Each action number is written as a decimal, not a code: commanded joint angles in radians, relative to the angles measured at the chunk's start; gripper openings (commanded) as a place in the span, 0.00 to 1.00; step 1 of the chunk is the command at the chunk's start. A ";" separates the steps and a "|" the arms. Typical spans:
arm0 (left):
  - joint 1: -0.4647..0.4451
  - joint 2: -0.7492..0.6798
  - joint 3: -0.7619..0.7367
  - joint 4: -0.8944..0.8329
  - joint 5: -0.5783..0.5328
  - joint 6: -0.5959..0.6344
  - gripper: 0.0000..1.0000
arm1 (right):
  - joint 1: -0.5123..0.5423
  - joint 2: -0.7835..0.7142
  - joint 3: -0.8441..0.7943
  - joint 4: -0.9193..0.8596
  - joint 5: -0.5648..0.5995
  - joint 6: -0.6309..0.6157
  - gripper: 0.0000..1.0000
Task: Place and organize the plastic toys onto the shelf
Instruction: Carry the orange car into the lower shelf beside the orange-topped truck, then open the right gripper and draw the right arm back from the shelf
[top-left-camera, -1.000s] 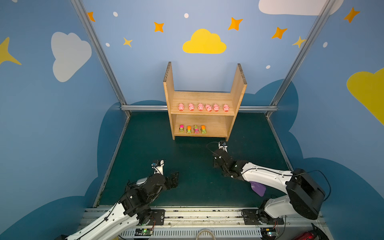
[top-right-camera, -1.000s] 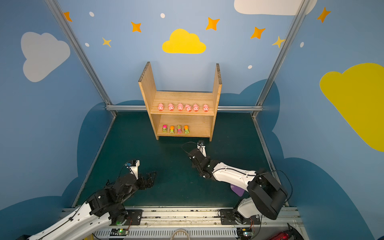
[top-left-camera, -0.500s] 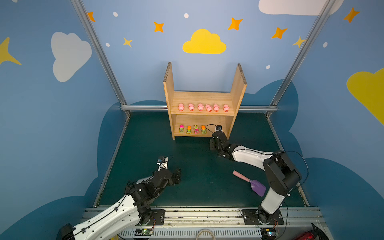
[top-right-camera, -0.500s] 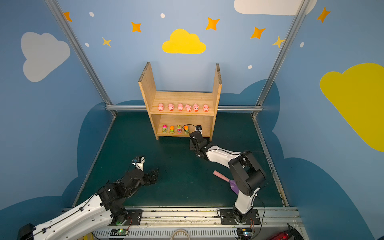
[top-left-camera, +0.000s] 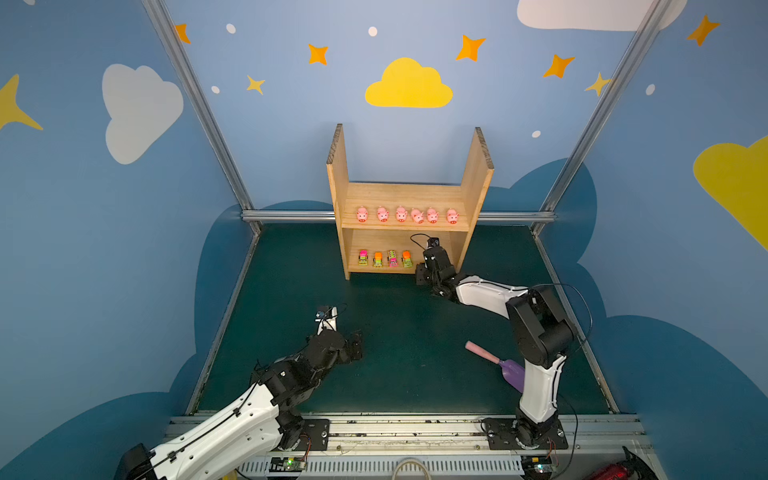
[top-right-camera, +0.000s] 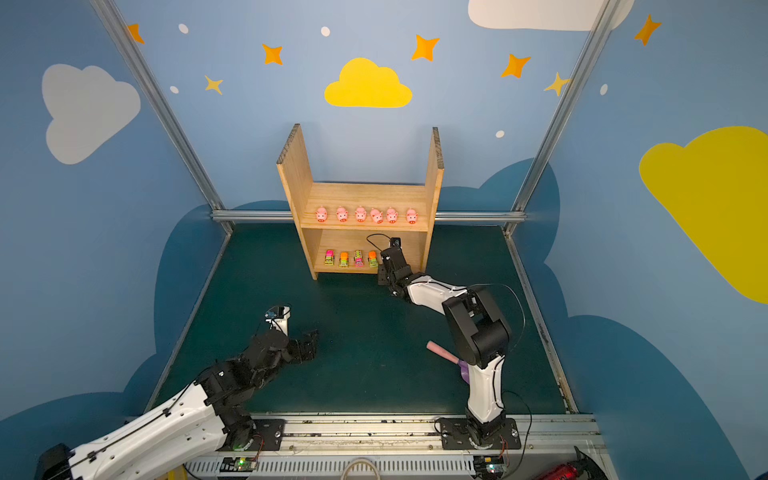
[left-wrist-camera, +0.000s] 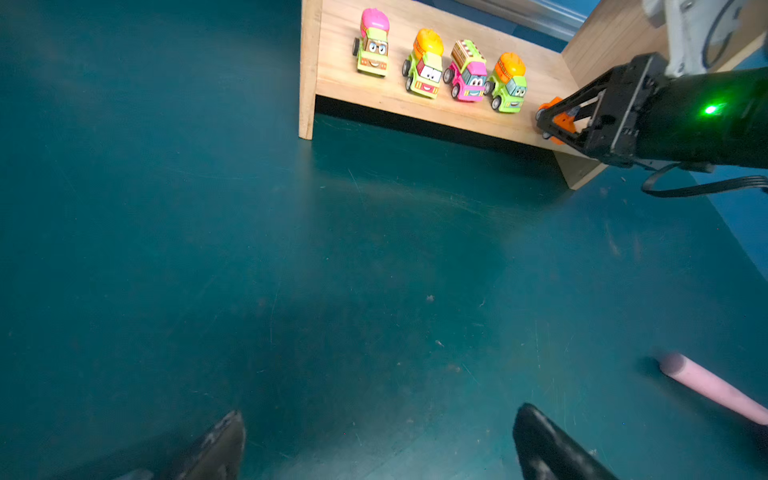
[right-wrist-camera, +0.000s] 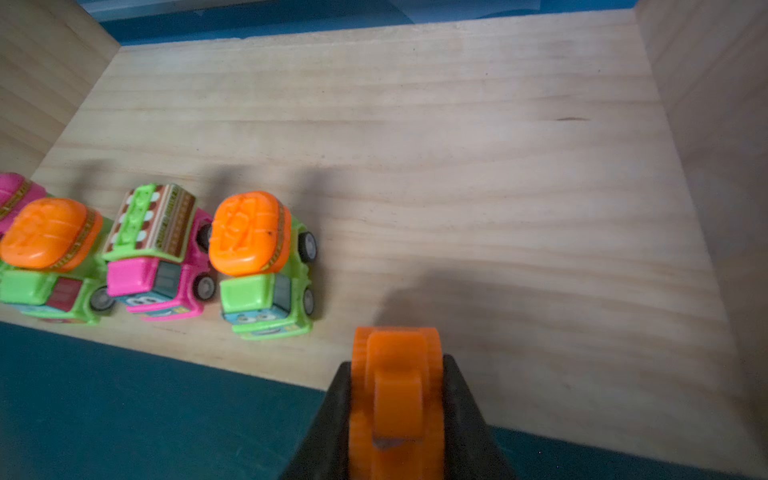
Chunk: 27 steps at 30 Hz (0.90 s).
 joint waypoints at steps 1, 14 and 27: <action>0.009 -0.019 0.013 -0.006 -0.005 0.011 1.00 | -0.011 0.030 0.054 0.001 -0.013 -0.011 0.27; 0.035 -0.062 -0.001 -0.025 -0.007 0.017 1.00 | -0.037 0.114 0.154 -0.035 -0.022 -0.009 0.31; 0.043 -0.072 -0.001 -0.033 0.012 0.008 1.00 | -0.044 0.089 0.124 -0.035 -0.018 0.005 0.56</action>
